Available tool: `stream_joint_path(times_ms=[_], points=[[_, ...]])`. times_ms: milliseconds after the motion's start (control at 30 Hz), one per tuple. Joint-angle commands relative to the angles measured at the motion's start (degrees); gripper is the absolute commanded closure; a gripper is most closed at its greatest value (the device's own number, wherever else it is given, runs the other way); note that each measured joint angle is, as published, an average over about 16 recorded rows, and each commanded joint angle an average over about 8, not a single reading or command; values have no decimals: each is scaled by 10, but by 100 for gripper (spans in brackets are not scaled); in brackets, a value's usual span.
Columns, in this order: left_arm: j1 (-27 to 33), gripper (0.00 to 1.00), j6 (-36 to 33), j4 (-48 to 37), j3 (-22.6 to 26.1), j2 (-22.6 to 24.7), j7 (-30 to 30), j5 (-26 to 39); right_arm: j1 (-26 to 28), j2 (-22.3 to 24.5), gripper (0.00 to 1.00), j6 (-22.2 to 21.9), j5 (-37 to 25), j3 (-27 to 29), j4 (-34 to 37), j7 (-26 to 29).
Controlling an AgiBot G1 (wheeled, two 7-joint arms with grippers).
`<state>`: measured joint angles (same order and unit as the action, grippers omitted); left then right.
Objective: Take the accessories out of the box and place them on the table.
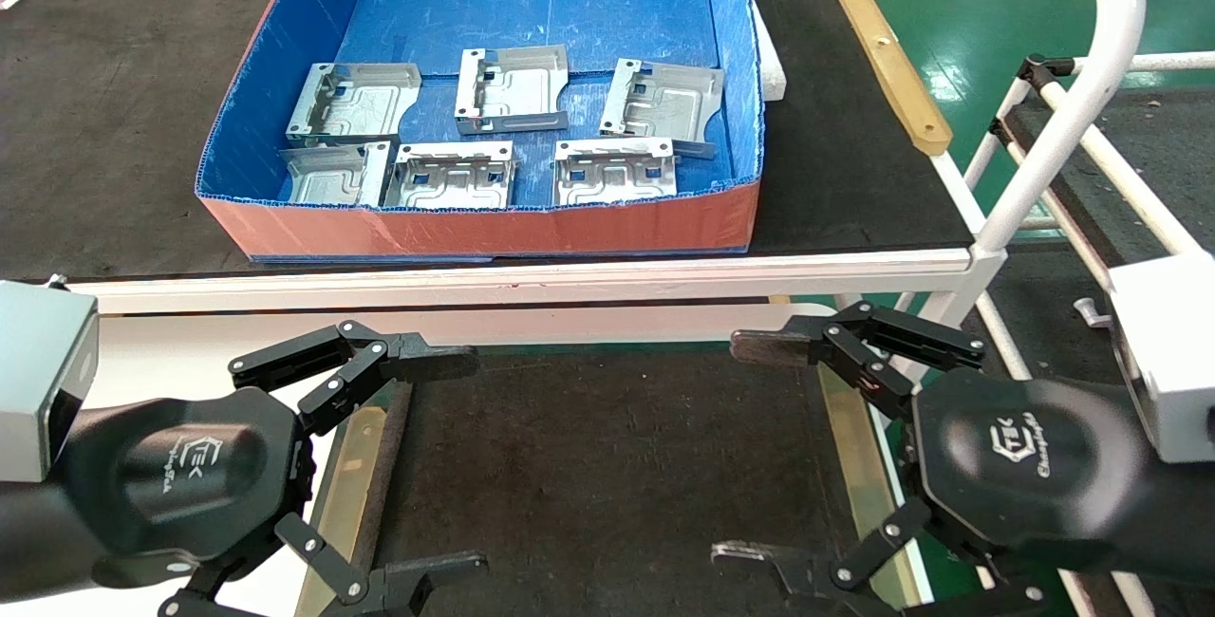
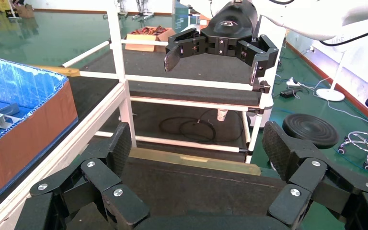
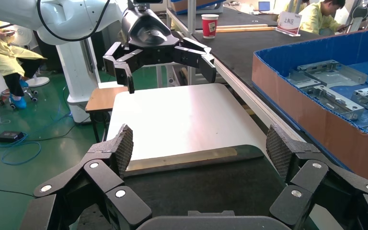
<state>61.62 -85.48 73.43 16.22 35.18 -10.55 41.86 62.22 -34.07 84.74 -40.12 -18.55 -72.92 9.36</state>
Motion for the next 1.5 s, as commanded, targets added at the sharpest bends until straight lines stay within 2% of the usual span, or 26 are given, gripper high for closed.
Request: stream_joint_path(times_ms=[33, 900, 1233, 1500], points=[[0, 0, 0, 0, 0, 0, 0, 0, 0, 0, 0, 0, 0, 0, 0, 0], [1, 0, 5, -3, 0, 0, -2, 3, 0, 0, 0, 0, 0, 0, 0, 0], [25, 0, 90, -29, 11, 18, -47, 42, 0, 0, 0, 0, 0, 0, 0, 0], [84, 0, 164, -79, 28, 54, -59, 104, 0, 0, 0, 0, 0, 0, 0, 0]])
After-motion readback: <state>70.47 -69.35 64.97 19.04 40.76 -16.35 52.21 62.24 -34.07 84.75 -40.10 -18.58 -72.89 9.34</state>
